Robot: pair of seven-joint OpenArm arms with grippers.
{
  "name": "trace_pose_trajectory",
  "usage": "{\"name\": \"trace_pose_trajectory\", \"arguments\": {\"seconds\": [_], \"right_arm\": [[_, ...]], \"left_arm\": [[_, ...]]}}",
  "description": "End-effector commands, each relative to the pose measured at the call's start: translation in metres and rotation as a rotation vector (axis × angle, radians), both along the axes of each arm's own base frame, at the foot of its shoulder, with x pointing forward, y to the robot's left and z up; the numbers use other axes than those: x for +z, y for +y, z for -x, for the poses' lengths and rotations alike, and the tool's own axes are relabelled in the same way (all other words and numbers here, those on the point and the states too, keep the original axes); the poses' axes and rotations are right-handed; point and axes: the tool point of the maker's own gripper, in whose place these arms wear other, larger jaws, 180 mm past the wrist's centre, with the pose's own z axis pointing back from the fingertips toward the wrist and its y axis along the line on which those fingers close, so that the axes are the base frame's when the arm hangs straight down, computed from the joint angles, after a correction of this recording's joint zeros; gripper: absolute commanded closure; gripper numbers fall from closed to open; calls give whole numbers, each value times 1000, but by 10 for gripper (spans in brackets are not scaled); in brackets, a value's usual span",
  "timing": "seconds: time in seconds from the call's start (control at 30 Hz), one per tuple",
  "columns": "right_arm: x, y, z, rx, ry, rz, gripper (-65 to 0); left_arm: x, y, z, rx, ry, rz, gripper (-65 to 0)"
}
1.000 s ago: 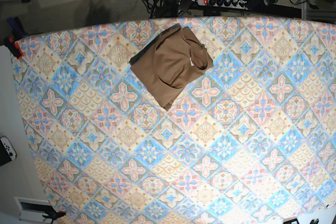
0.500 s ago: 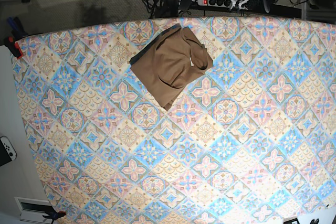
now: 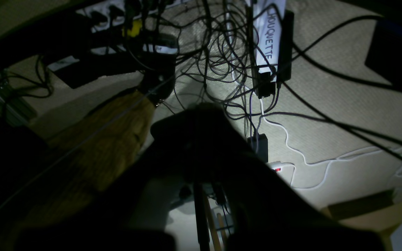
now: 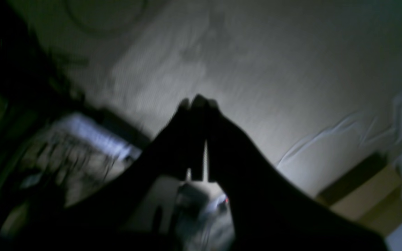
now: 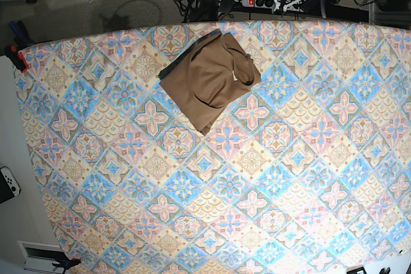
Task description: Layout the t-shirt on the table in an organized manner, then fold the t-shirt properly
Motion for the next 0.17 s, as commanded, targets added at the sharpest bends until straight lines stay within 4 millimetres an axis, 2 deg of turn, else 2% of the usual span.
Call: {"name": "trace_pose_trajectory", "arguments": {"seconds": [0.0, 0.07, 0.13], "right_arm": [[0, 1, 7, -7, 19, -6, 0], [0, 5, 13, -20, 48, -30, 0], [-1, 9, 17, -27, 71, -48, 0]], "left_arm": [[1, 6, -2, 12, -4, -9, 0], [0, 2, -1, 14, -3, -3, 0], [-2, -17, 0, 2, 0, 25, 0]]}}
